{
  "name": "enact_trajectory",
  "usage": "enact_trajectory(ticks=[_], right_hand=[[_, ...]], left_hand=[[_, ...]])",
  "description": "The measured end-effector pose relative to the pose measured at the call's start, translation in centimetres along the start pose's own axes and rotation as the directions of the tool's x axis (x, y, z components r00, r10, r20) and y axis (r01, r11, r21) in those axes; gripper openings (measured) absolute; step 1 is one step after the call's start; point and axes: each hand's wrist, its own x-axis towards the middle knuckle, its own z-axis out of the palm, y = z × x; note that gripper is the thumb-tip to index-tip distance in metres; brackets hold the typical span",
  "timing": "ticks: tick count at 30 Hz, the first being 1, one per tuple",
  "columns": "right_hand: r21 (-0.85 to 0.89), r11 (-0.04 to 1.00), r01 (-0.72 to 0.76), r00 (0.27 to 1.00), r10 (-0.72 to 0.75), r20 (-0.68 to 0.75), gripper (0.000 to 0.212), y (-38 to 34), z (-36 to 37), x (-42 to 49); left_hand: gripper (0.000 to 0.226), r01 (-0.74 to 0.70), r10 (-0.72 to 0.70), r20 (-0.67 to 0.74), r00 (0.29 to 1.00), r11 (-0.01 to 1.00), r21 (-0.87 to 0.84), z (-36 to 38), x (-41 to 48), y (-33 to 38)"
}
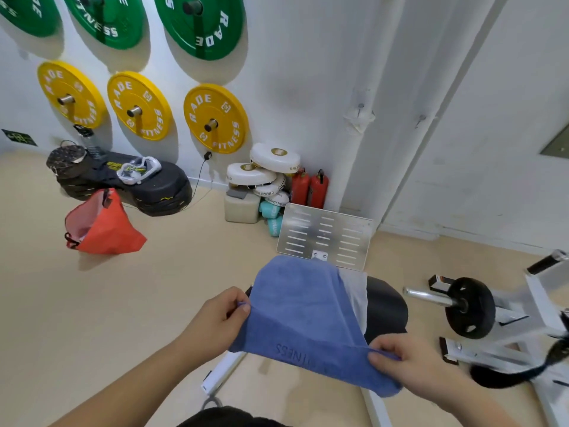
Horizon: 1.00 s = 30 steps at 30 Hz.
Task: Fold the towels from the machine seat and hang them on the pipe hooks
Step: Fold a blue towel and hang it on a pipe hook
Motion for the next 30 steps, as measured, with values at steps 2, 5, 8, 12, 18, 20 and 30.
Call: enact_trajectory(ticks=[2,5,8,12,18,20,30], right_hand=[[-0.021,1.000,0.005,0.999,-0.004,0.048,0.019,0.1,0.0,-0.1],[-0.030,1.000,0.007,1.000,-0.006,0.029,0.020,0.5,0.2,0.4],[0.096,0.995,0.020,0.993,-0.009,-0.114,0.021,1.5,0.0,1.5],[0.268,0.963,0.039,0.952,0.046,-0.303,0.019,1.5,-1.4,4.1],[0.393,0.918,0.043,0.927,0.110,-0.359,0.022,0.1,-3.9,11.5],[0.413,0.911,0.017,0.917,0.150,-0.370,0.021,0.0,-4.6,14.8],[0.421,0.893,-0.159,0.899,0.308,-0.313,0.019,-0.6,-9.1,28.9]], left_hand=[[0.018,0.023,-0.023,0.039,0.999,1.000,-0.002,0.5,0.1,-0.1],[0.018,0.046,-0.046,0.049,0.998,0.999,0.011,1.5,1.2,-0.3],[0.017,0.073,-0.073,-0.014,0.997,0.997,0.007,2.3,3.2,-0.4],[0.017,0.097,-0.097,-0.098,0.990,0.995,-0.012,2.6,6.4,0.0],[0.016,0.099,-0.095,-0.157,0.983,0.995,0.020,2.1,13.2,0.8],[0.015,0.131,-0.125,-0.140,0.982,0.991,0.033,2.3,16.1,0.2],[0.014,0.275,-0.271,-0.072,0.960,0.960,0.049,3.6,31.0,-2.0]])
